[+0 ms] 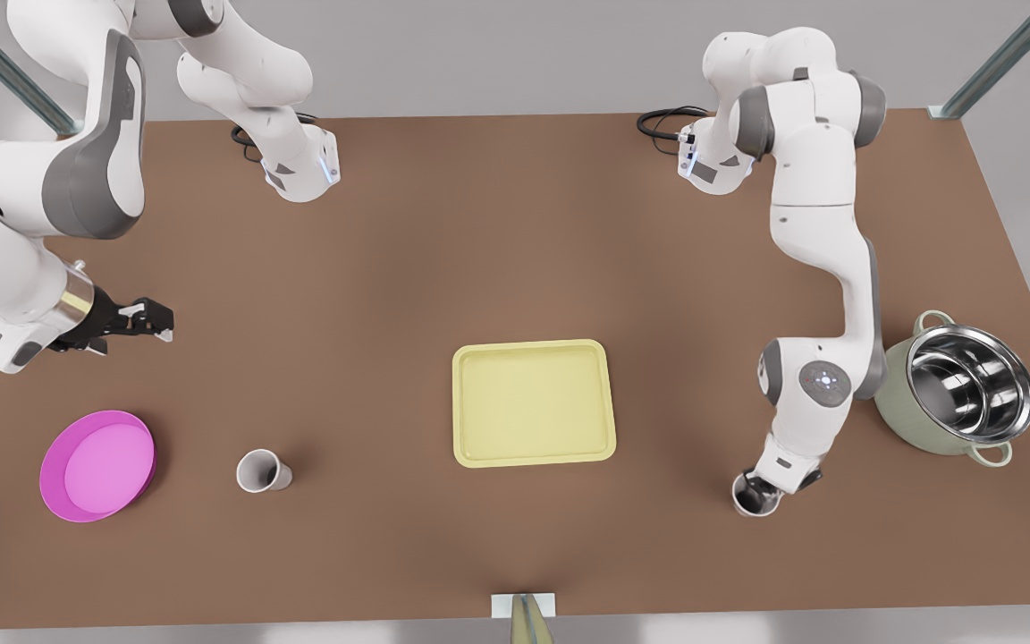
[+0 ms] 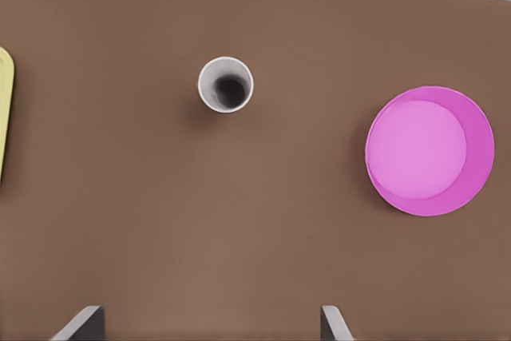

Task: Use the left arm to pick up the white IKEA cup from the tray and place it on the middle-left position; use the right arm to pick up the white IKEA cup from the tray and place it on the middle-right position

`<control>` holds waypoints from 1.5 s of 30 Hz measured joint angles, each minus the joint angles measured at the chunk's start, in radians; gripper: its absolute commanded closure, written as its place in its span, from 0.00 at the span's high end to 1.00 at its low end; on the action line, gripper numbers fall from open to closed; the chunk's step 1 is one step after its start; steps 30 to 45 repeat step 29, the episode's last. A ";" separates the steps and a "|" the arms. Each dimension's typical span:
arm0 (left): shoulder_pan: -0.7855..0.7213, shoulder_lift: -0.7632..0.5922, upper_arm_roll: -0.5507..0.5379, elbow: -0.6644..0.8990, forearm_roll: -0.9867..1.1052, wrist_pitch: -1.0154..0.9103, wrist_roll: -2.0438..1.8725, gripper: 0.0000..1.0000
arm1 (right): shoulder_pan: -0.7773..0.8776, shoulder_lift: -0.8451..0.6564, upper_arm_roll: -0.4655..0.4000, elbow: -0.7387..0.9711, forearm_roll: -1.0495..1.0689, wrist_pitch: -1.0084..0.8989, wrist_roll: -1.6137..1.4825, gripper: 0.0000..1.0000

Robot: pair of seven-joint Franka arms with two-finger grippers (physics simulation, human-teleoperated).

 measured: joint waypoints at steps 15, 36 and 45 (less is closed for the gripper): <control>0.019 0.010 -0.037 -0.045 -0.166 0.079 0.097 1.00 | -0.018 0.023 -0.025 0.027 -0.001 -0.022 0.004 1.00; 0.011 -0.584 -0.013 -0.040 -0.024 -0.770 0.199 1.00 | -0.016 0.023 -0.024 0.027 -0.003 -0.043 0.006 1.00; 0.011 -0.584 -0.013 -0.040 -0.024 -0.770 0.199 1.00 | -0.016 0.023 -0.024 0.027 -0.003 -0.043 0.006 1.00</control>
